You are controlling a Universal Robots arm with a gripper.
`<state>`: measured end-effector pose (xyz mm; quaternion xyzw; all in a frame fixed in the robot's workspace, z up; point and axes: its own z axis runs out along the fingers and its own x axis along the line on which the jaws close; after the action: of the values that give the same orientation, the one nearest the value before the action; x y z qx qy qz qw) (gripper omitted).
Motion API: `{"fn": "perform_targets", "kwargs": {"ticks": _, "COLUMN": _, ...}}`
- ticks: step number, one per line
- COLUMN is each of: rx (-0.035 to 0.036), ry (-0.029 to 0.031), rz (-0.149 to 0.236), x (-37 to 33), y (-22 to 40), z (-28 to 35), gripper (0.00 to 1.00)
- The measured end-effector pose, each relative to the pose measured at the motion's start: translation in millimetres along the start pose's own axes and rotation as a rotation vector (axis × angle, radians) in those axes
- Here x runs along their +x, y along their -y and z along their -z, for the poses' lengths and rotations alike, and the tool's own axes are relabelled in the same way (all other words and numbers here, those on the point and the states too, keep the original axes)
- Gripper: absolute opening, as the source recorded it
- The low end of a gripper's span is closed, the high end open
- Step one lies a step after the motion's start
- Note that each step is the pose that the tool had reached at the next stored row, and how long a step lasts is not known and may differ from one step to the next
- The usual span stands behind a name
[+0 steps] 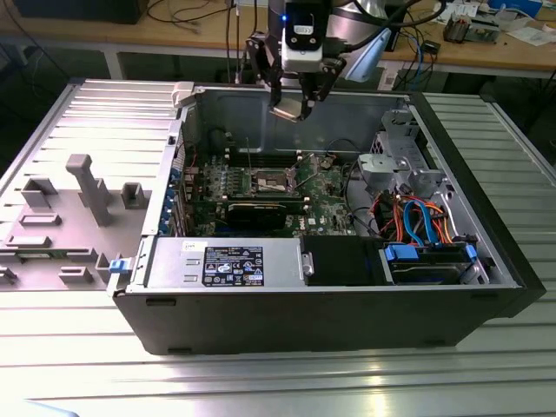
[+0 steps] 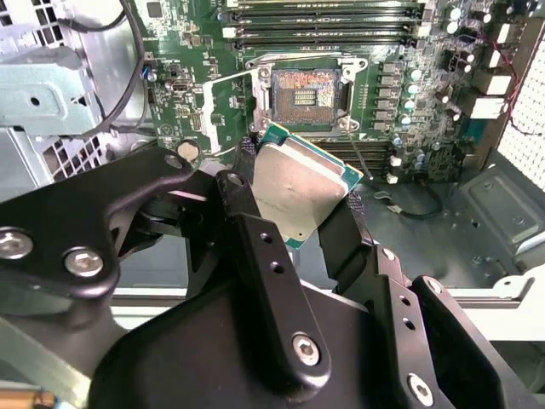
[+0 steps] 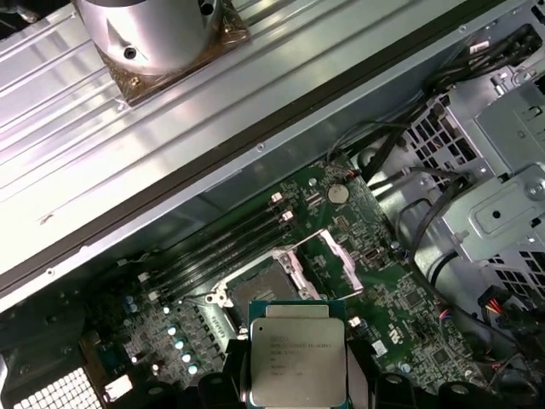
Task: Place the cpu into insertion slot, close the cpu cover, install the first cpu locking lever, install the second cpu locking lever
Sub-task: 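Place the cpu into insertion slot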
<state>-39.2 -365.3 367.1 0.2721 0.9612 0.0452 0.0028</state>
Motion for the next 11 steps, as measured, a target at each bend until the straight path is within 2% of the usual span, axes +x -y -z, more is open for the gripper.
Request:
{"fn": "perform_targets", "kwargs": {"ticks": 8, "rx": -0.002, "ry": 0.0092, "rz": -0.103, "x": 0.0, "y": 0.0, "z": -0.4, "gripper": 0.54}}
{"fn": "perform_targets", "kwargs": {"ticks": 11, "rx": -0.0022, "ry": 0.0099, "rz": -0.111, "x": 0.0, "y": 0.0, "z": -0.4, "gripper": 0.54}}
